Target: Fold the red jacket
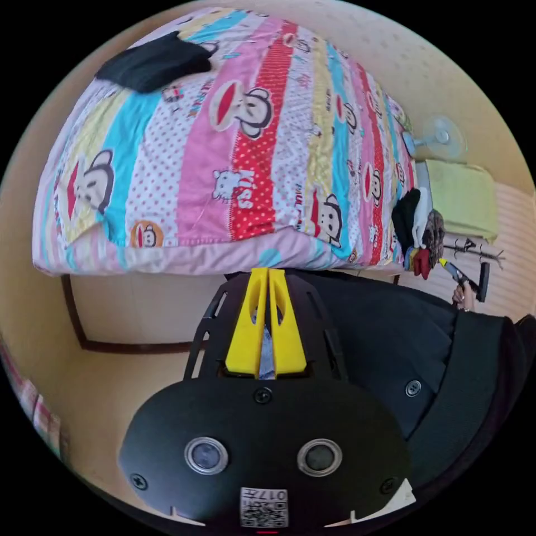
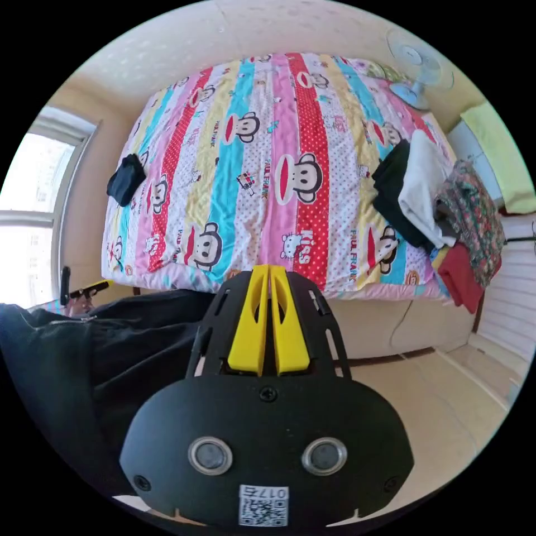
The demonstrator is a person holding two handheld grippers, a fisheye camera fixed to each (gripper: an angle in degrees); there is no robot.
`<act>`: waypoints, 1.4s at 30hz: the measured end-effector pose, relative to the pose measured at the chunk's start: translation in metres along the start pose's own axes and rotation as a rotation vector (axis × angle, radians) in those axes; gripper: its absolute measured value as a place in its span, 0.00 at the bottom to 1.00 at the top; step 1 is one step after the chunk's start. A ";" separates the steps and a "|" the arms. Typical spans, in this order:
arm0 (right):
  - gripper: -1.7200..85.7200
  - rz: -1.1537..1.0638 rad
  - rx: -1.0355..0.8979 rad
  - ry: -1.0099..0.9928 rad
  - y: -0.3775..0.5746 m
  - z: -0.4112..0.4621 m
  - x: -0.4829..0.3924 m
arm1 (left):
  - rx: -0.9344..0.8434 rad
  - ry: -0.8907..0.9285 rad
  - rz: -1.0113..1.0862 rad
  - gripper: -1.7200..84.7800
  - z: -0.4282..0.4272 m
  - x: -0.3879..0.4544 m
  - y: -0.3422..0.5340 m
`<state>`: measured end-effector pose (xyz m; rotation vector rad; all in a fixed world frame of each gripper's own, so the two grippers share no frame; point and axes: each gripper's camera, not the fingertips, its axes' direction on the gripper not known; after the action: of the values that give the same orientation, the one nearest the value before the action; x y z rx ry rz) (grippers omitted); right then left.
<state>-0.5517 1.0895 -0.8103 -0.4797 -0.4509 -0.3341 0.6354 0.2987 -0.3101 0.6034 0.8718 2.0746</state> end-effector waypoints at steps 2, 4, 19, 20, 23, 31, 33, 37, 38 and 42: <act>0.02 -0.052 0.154 0.218 0.020 -0.032 -0.024 | 0.053 -0.059 0.056 0.01 -0.016 0.053 0.003; 0.02 -0.038 0.292 0.408 0.034 -0.056 -0.031 | 0.100 -0.064 0.006 0.01 -0.024 0.088 0.006; 0.02 0.217 0.761 0.312 0.098 -0.176 0.162 | 0.161 -0.084 0.514 0.01 -0.064 0.527 -0.108; 0.02 0.248 0.732 0.292 0.100 -0.174 0.179 | 0.140 -0.087 0.556 0.01 -0.062 0.564 -0.121; 0.02 0.275 0.672 0.232 0.098 -0.174 0.214 | 0.095 -0.058 0.641 0.01 -0.055 0.653 -0.150; 0.04 0.552 0.682 0.144 0.111 -0.188 0.296 | -0.074 -0.046 0.912 0.01 -0.026 0.842 -0.182; 0.04 0.629 0.665 0.151 0.116 -0.188 0.316 | -0.134 -0.051 0.935 0.01 -0.015 0.871 -0.187; 0.05 0.806 0.597 0.126 0.134 -0.184 0.370 | -0.203 0.024 0.832 0.01 -0.007 0.883 -0.202; 0.05 0.854 0.610 0.085 0.141 -0.187 0.384 | -0.218 0.062 0.795 0.01 -0.008 0.882 -0.207; 0.06 0.741 0.684 0.019 0.134 -0.214 0.395 | -0.202 0.089 0.740 0.02 -0.022 0.880 -0.217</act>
<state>-0.0896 1.0132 -0.8361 0.0481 -0.3145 0.5247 0.2193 1.1012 -0.3840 0.8085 0.5065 2.8264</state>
